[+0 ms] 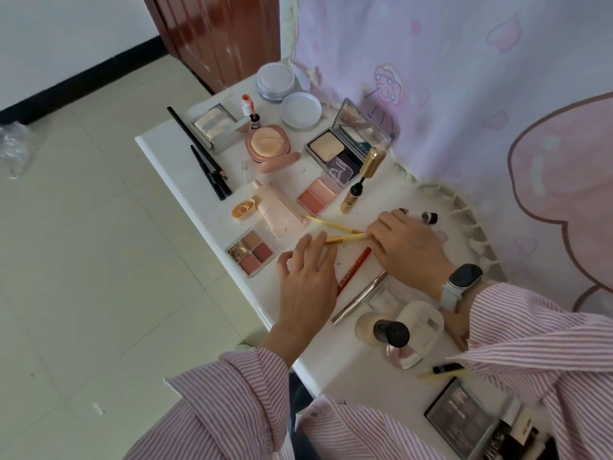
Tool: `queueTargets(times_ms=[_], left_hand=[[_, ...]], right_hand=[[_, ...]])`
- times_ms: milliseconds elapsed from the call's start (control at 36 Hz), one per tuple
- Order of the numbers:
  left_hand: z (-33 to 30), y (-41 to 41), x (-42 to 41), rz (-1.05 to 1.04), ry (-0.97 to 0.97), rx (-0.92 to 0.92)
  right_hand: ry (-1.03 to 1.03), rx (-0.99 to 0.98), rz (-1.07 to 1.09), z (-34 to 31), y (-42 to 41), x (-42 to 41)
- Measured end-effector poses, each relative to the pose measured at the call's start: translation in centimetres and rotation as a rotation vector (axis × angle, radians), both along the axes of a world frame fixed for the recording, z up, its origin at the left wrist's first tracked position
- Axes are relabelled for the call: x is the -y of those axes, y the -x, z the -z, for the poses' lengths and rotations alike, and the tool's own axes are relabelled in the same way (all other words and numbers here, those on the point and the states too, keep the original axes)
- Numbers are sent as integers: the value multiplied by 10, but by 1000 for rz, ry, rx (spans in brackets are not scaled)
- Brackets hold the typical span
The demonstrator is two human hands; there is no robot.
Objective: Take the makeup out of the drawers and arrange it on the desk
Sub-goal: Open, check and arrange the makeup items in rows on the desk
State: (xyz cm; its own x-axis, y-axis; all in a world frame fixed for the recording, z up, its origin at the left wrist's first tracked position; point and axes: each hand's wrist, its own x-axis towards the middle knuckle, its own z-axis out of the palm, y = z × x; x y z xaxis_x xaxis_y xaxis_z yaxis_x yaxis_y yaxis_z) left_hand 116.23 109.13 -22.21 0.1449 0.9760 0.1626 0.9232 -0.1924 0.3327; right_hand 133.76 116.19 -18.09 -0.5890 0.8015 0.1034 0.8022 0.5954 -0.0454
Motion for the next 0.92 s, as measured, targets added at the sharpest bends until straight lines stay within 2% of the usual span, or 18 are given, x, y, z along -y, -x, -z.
queueTargets(times_ms=[56,139,389,472,528,583,667,722,806,917], left_hand=[[-1,1,2,-2,-16,37],[-1,4,8,0,-41,90],[2,12,32,-22,-36,182],[0,13,33,-6,-42,172],[-2,13,32,8,-32,173],[-6,13,29,23,-17,201],[-16,12,24,7,12,285],[-22,12,21,-19,20,300],[-26,14,19,-33,25,283],[-29,18,22,-6,40,295]], right_hand=[[78,-43,-133,-2,-2,8],[151,-27,-215,-1,-6,13],[120,73,-244,10,5,8],[158,53,-222,2,4,9],[302,-8,-152,-6,3,9],[531,-86,-35,-14,4,9],[759,-311,83,-27,8,11],[835,-468,141,-32,12,12],[902,-599,182,-36,16,11],[925,-590,161,-36,20,10]])
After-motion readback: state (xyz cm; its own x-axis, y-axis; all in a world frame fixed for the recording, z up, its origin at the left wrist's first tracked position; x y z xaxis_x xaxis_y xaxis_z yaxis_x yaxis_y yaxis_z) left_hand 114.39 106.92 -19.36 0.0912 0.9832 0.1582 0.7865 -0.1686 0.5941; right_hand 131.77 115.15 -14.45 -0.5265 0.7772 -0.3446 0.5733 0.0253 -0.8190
